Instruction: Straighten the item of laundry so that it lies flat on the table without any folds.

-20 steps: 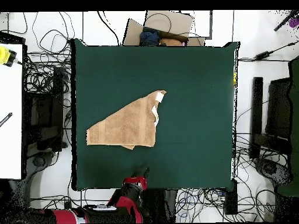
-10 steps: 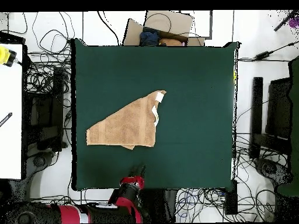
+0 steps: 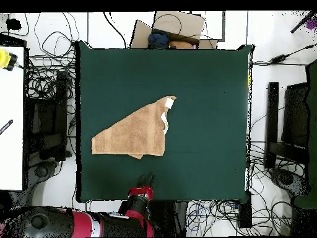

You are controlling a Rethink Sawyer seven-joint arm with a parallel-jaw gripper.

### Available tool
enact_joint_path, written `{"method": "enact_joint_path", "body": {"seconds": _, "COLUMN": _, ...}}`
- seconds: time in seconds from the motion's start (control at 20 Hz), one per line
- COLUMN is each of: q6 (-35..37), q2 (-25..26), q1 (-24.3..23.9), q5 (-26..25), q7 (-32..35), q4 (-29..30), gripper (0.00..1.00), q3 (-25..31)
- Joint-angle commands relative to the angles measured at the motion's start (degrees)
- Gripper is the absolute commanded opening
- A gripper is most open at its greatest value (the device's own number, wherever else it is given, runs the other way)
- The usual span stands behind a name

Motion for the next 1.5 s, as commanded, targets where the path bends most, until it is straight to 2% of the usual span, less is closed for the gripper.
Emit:
{"method": "enact_joint_path", "body": {"seconds": 0.05, "q6": -7.1, "q2": 5.0, "q1": -4.9, "q5": 1.7, "q7": 16.1, "q4": -10.0, "gripper": 1.00, "q3": 6.8}}
{"method": "enact_joint_path", "body": {"seconds": 0.75, "q6": -10.3, "q2": 5.6, "q1": -10.9, "q5": -1.7, "q7": 11.5, "q4": -12.8, "gripper": 1.00, "q3": 7.7}}
{"method": "enact_joint_path", "body": {"seconds": 1.5, "q6": -9.7, "q2": 2.4, "q1": -10.3, "q5": 0.4, "q7": 9.2, "q4": -12.0, "gripper": 1.00, "q3": 7.2}}
